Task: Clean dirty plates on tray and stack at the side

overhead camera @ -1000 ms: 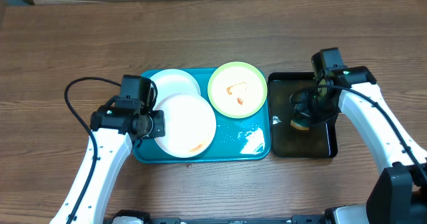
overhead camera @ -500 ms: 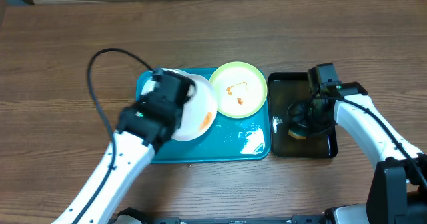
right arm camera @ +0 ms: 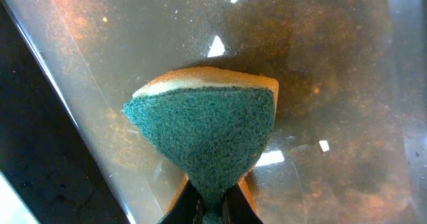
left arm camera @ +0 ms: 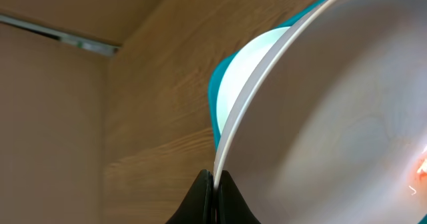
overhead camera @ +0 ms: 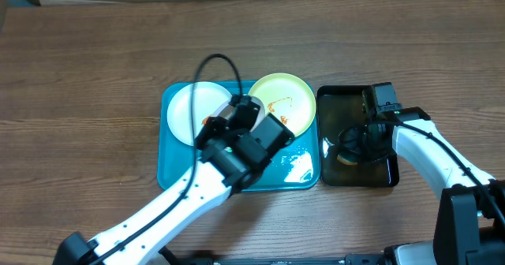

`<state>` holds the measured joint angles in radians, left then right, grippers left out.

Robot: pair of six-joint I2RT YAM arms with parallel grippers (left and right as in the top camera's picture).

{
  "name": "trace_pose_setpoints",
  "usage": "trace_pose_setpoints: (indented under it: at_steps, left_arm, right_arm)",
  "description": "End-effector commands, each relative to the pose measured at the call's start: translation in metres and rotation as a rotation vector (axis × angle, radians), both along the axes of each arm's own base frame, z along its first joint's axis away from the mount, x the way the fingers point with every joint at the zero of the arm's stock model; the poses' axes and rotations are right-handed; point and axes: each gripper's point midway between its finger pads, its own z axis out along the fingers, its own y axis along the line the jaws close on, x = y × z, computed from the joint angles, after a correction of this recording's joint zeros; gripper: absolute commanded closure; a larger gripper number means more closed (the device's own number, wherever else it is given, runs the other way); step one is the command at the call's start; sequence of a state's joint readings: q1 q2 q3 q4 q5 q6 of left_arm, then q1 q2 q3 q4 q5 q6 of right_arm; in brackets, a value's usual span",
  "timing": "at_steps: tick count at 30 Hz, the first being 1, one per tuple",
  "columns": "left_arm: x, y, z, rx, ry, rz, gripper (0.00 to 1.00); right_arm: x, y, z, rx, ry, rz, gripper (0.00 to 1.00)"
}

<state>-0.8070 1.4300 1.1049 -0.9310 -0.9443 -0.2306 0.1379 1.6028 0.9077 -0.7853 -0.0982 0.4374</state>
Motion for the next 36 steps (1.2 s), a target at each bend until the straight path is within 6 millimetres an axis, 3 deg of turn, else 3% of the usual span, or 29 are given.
trace_pose_setpoints:
  at_steps: [1,7,12,16,19,24,28,33,36]
  left_arm:
    - [0.007,-0.003,0.016,0.083,-0.098,0.020,0.96]
    - [0.007,-0.005,0.016,0.085,-0.099,0.015,0.96]
    - [0.006,-0.004,0.016,0.085,-0.098,0.015,0.96]
    - [0.006,-0.005,0.015,0.084,-0.093,0.013,0.96]
    - [0.006,-0.005,0.013,0.078,-0.085,0.011,0.96]
    - [0.003,-0.012,0.003,0.026,-0.038,-0.006,0.96]
    - [0.002,-0.011,0.003,0.034,-0.030,-0.007,0.96]
    - [0.001,-0.010,0.002,0.038,-0.027,-0.007,0.96]
    - [0.000,-0.009,0.002,0.046,-0.020,-0.007,0.96]
  right_arm:
    - [0.001,0.001,0.001,0.008,-0.010,0.008,0.96]
    - [0.004,0.002,0.003,0.007,-0.022,0.028,0.96]
    - [0.020,0.004,0.017,0.009,-0.073,0.048,0.96]
    - [0.024,0.000,0.016,-0.012,-0.087,0.043,0.96]
    - [0.017,-0.001,0.007,-0.016,-0.075,0.040,0.96]
    - [-0.002,0.005,-0.024,0.037,-0.067,0.044,0.96]
    - [-0.009,0.005,-0.035,0.045,-0.065,0.002,0.96]
    - [0.011,0.019,-0.008,0.117,-0.085,0.016,0.96]
    - [0.029,0.021,0.026,0.110,-0.098,0.037,0.96]
